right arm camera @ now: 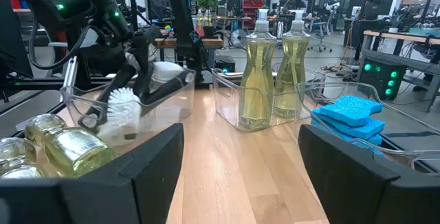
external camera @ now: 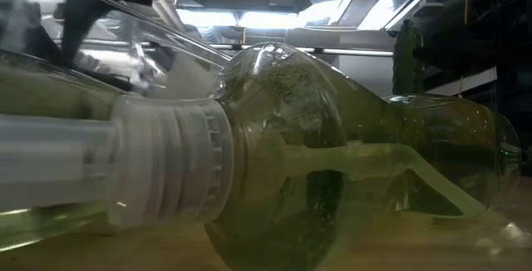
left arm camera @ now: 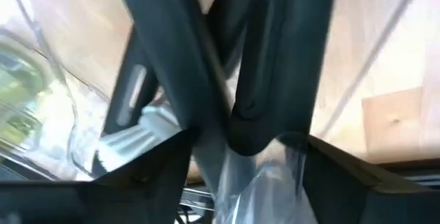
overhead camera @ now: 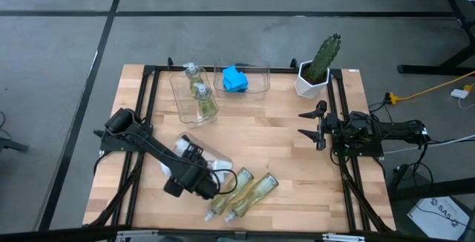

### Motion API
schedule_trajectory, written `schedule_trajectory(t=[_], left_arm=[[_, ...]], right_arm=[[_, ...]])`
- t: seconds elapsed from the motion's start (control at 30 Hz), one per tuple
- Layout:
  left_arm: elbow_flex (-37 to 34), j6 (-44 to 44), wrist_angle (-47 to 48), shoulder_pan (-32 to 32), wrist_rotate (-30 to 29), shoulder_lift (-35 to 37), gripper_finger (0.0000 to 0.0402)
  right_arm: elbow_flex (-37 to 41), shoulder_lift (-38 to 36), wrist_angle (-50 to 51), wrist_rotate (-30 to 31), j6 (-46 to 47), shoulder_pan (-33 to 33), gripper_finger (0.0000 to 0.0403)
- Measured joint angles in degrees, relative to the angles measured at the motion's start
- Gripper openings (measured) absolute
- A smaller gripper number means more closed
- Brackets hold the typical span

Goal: Pick & Place Kitchen Sink Supplies
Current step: Put the dish brush into the bottom transparent bin, then put the yellow dishwashing liquid bottle into the top left transparent bin

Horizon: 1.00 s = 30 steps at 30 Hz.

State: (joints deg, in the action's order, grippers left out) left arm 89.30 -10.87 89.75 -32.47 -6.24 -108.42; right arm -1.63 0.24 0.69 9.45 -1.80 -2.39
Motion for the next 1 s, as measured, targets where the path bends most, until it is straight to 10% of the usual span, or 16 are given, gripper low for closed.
schedule_trajectory(t=[0.4, 1.0], left_arm=[[-0.09, -6.37, 0.09, -1.01, -1.55, 7.21, 0.0279], [-0.02, -21.58, -15.01, -3.41, -22.21, 21.46, 0.0267]], right_arm=[[0.00, 0.00, -0.01, 0.00, 0.01, -0.01, 0.0284], [0.00, 0.01, -0.02, 0.00, 0.01, -0.02, 0.0284]])
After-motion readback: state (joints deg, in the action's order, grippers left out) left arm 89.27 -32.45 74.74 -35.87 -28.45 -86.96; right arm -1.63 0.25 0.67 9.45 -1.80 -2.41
